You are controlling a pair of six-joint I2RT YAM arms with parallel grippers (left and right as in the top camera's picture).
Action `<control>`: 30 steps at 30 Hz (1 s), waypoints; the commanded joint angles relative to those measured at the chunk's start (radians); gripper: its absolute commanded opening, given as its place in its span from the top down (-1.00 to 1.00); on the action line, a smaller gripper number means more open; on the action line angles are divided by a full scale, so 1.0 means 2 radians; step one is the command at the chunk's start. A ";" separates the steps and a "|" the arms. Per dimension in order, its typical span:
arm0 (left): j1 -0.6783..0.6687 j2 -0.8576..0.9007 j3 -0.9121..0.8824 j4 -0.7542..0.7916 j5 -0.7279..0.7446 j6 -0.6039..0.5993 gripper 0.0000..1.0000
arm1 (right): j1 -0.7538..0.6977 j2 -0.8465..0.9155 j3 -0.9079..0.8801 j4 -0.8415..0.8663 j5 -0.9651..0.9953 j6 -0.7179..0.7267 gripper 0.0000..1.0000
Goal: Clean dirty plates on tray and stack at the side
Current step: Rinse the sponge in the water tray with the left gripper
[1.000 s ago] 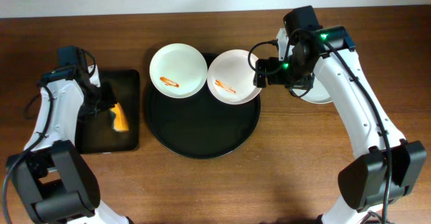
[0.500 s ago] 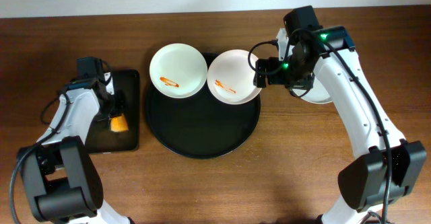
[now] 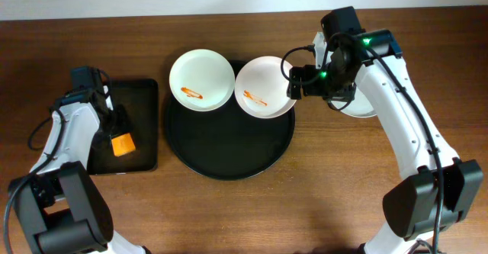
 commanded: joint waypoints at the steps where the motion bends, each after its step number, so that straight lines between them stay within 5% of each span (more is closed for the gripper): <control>1: 0.001 -0.008 -0.033 0.042 0.010 -0.009 -0.42 | -0.005 -0.003 0.004 0.001 0.004 -0.003 -0.97; 6: 0.001 -0.008 -0.118 0.154 0.014 -0.009 -0.33 | -0.005 -0.003 0.004 0.001 0.004 -0.003 -0.97; 7: 0.001 -0.008 -0.121 0.159 0.014 -0.009 -0.10 | -0.005 -0.003 0.004 0.001 0.004 -0.003 -0.97; 8: 0.001 -0.008 -0.120 0.165 0.014 -0.009 0.61 | -0.005 -0.003 0.004 0.001 0.004 -0.003 -0.97; 9: 0.001 -0.009 -0.116 0.165 0.014 -0.009 0.99 | -0.005 -0.003 0.004 0.001 0.004 -0.003 -0.97; 22: 0.000 -0.101 -0.053 0.039 0.013 0.006 1.00 | -0.005 -0.003 0.004 0.001 0.004 -0.003 -0.97; 30: 0.001 -0.082 -0.127 0.083 0.011 0.006 0.80 | -0.005 -0.003 0.004 0.001 0.004 -0.003 -0.97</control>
